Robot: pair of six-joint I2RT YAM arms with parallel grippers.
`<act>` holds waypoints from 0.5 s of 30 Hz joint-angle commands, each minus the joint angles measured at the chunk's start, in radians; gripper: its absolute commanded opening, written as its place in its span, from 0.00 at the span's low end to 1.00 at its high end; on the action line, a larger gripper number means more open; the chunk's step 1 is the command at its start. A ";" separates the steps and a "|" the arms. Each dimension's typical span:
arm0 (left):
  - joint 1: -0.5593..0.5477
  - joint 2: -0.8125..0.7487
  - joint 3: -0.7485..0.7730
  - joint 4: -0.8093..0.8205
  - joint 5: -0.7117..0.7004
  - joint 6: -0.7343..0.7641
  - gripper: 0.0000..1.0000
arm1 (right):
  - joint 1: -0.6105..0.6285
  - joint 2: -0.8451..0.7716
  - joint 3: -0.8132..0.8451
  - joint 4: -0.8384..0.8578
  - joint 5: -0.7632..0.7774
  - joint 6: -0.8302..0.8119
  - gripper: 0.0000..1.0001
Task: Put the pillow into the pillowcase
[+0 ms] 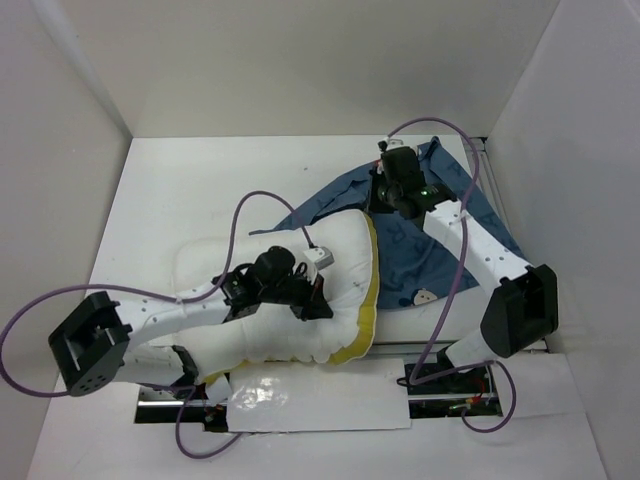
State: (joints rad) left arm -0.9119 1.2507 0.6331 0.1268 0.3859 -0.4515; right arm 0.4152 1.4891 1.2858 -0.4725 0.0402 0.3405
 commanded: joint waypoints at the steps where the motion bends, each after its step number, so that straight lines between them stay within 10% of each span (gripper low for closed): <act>1: 0.067 0.111 0.040 -0.242 -0.017 -0.030 0.00 | -0.003 -0.085 0.004 -0.003 0.047 -0.049 0.00; 4: 0.107 0.195 0.091 -0.185 0.200 0.023 0.00 | -0.012 -0.157 -0.080 0.041 0.093 -0.058 0.00; 15: 0.076 0.432 0.256 -0.312 0.281 0.117 0.00 | -0.021 -0.308 -0.200 0.328 -0.005 -0.101 0.00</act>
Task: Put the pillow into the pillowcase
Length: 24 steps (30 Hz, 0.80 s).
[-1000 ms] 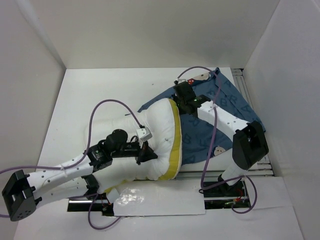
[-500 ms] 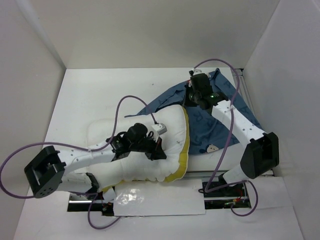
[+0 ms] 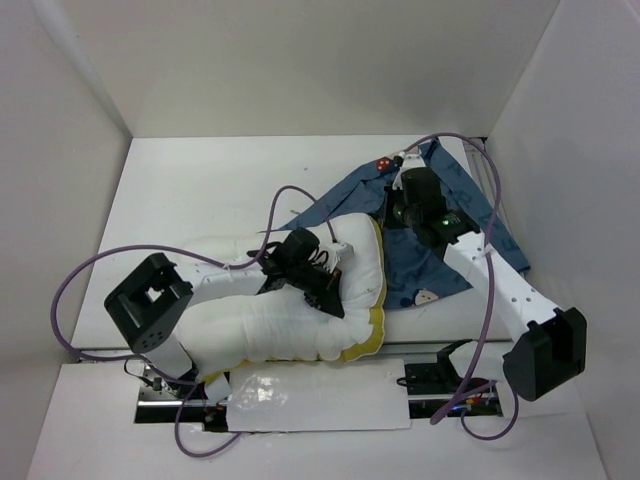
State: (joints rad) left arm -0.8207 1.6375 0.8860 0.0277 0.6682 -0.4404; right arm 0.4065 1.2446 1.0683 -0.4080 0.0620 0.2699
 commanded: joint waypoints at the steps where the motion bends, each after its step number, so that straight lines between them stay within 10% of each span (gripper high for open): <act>1: -0.026 0.045 0.004 -0.213 -0.001 0.106 0.00 | -0.012 -0.063 0.018 0.264 -0.039 -0.041 0.00; 4: -0.026 0.015 0.054 -0.267 -0.046 0.106 0.01 | 0.011 0.010 0.038 0.278 -0.035 -0.051 0.00; 7: -0.014 -0.085 0.108 -0.308 -0.123 0.094 0.38 | 0.034 0.032 0.048 0.238 0.016 -0.060 0.00; 10: -0.005 -0.252 0.133 -0.308 -0.198 0.094 1.00 | 0.045 0.046 0.048 0.202 0.091 -0.046 0.00; 15: -0.005 -0.358 0.203 -0.308 -0.537 0.040 1.00 | 0.045 0.035 0.013 0.187 0.105 -0.017 0.00; 24: -0.014 0.007 0.419 -0.255 -0.687 -0.034 1.00 | 0.045 0.026 0.022 0.164 0.082 0.035 0.00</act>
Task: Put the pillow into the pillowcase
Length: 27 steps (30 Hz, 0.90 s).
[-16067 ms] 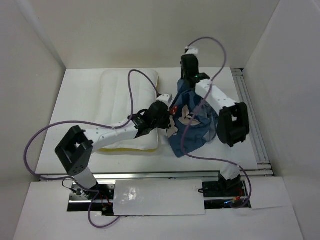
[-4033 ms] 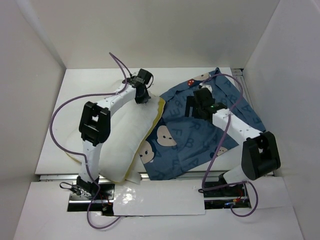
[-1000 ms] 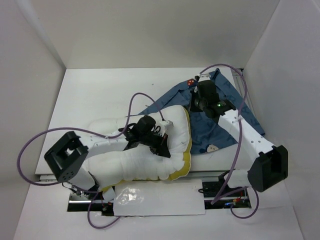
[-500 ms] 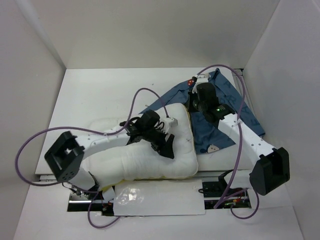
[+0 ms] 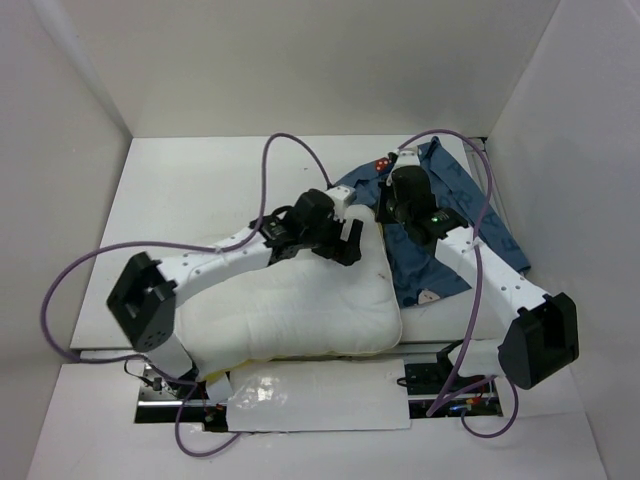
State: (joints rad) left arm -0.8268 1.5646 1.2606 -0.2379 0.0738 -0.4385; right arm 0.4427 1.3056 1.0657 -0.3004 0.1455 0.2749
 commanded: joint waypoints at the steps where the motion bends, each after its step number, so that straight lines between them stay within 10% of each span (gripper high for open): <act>1: -0.008 0.145 0.084 0.011 -0.117 -0.058 1.00 | 0.017 -0.035 0.025 0.057 -0.017 0.030 0.00; 3: -0.008 0.217 0.137 -0.001 -0.146 -0.086 1.00 | 0.017 -0.035 0.025 0.057 -0.052 0.041 0.00; 4: -0.008 0.253 0.189 -0.012 -0.146 -0.086 0.81 | 0.017 -0.035 0.025 0.057 -0.067 0.041 0.00; 6: -0.008 0.342 0.230 -0.053 -0.146 -0.086 0.04 | 0.027 -0.035 0.025 0.057 -0.080 0.041 0.00; 15: 0.057 0.266 0.059 0.031 -0.137 -0.131 0.00 | 0.027 -0.123 0.016 0.069 -0.086 0.029 0.00; 27: 0.184 0.344 0.402 -0.005 -0.155 -0.054 0.00 | 0.069 -0.163 -0.082 -0.126 -0.219 -0.063 0.00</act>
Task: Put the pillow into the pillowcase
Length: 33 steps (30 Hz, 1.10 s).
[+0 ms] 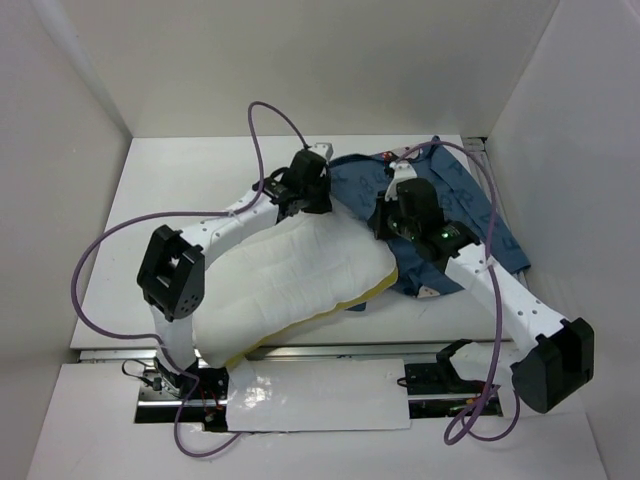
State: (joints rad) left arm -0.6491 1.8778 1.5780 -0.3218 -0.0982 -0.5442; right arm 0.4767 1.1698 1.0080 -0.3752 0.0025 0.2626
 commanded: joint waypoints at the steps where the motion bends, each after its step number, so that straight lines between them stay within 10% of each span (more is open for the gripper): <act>1: 0.006 0.041 0.102 0.079 0.040 0.065 0.00 | 0.045 -0.027 -0.025 -0.063 -0.076 -0.066 0.00; 12: -0.004 0.089 0.091 0.259 0.232 0.219 0.00 | 0.069 0.039 -0.016 -0.058 0.025 -0.057 0.00; 15: 0.005 0.099 0.091 0.195 0.220 0.201 0.38 | 0.047 0.065 -0.016 -0.071 0.088 -0.019 0.00; 25: -0.004 -0.307 -0.298 0.095 0.029 0.224 0.68 | -0.076 0.103 -0.026 -0.065 0.059 0.032 0.00; 28: -0.014 -0.411 -0.390 0.111 0.063 0.247 1.00 | -0.076 0.114 -0.014 -0.056 0.005 -0.023 0.00; 33: -0.023 -0.364 -0.357 0.063 -0.064 0.237 1.00 | -0.023 0.192 0.079 -0.108 0.020 -0.092 0.49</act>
State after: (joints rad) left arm -0.6659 1.4532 1.2018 -0.2520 -0.0746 -0.3161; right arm 0.4232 1.3193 1.0107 -0.4706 0.0204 0.2283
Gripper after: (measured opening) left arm 0.997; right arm 0.455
